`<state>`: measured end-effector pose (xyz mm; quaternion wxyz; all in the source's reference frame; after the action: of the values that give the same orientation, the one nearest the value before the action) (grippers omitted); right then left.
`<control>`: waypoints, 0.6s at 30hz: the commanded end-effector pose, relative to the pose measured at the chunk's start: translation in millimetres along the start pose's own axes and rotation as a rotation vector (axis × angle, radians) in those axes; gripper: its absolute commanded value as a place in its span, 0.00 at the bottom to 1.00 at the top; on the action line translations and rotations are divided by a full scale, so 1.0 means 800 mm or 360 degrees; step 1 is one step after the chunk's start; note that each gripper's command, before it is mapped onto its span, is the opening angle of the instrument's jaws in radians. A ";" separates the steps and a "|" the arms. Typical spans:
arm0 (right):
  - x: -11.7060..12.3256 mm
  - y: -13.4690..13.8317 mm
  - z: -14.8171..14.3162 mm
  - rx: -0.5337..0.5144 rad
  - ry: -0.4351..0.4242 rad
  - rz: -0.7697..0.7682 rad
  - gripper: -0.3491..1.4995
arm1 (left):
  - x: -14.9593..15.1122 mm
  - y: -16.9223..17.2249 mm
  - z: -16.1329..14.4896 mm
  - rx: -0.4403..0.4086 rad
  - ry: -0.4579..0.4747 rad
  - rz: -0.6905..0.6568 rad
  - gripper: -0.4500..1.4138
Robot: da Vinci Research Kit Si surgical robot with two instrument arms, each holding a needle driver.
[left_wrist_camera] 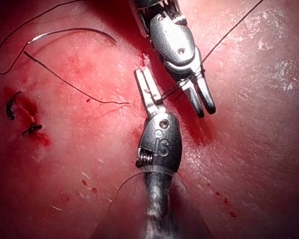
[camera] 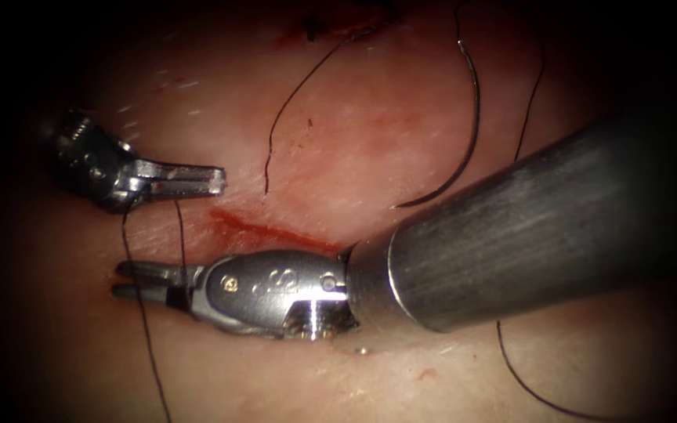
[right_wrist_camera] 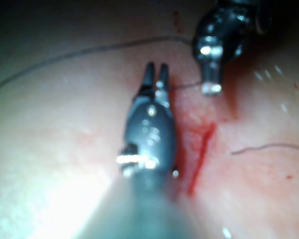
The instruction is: Wound Closure
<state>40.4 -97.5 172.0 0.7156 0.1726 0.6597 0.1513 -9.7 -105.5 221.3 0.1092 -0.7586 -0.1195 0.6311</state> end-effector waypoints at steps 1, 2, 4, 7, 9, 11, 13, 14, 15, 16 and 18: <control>0.0002 -0.0010 0.0003 -0.0011 0.0054 0.0012 0.35 | -0.0017 0.0018 0.0007 -0.0049 0.0021 -0.0034 0.00; 0.0004 -0.0010 0.0002 -0.0013 0.0069 0.0013 0.35 | -0.0022 0.0020 0.0005 -0.0070 0.0026 -0.0047 0.00; 0.0009 -0.0008 -0.0001 -0.0018 0.0113 0.0016 0.34 | -0.0031 0.0025 0.0002 -0.0122 0.0038 -0.0043 0.00; 0.0016 -0.0007 -0.0003 -0.0043 0.0190 0.0019 0.26 | -0.0043 0.0033 0.0002 -0.0169 0.0048 -0.0029 0.00; 0.0021 -0.0005 -0.0005 -0.0074 0.0219 0.0024 0.23 | -0.0046 0.0037 0.0002 -0.0175 0.0053 -0.0025 0.00; 0.0024 -0.0003 -0.0005 -0.0123 0.0281 0.0028 0.04 | -0.0046 0.0039 0.0002 -0.0171 0.0081 -0.0024 0.00; 0.0024 -0.0003 -0.0004 -0.0123 0.0290 0.0027 0.00 | -0.0045 0.0038 0.0001 -0.0167 0.0095 -0.0025 0.00; 0.0023 -0.0004 -0.0003 -0.0064 0.0267 0.0022 0.00 | -0.0044 0.0037 0.0001 -0.0166 0.0105 -0.0027 0.00; 0.0022 -0.0004 -0.0003 -0.0072 0.0215 0.0025 0.00 | -0.0042 0.0036 0.0000 -0.0164 0.0115 -0.0029 0.00; 0.0020 -0.0006 -0.0004 -0.0129 0.0194 0.0027 0.00 | -0.0041 0.0035 0.0000 -0.0162 0.0120 -0.0038 0.00; 0.0017 -0.0008 -0.0006 -0.0161 0.0212 0.0026 0.00 | -0.0038 0.0033 -0.0001 -0.0165 0.0125 -0.0021 0.00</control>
<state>39.3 -95.9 170.4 0.6774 0.1293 0.6956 0.2014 -9.0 -107.7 223.3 0.0782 -0.7856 -0.1503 0.5951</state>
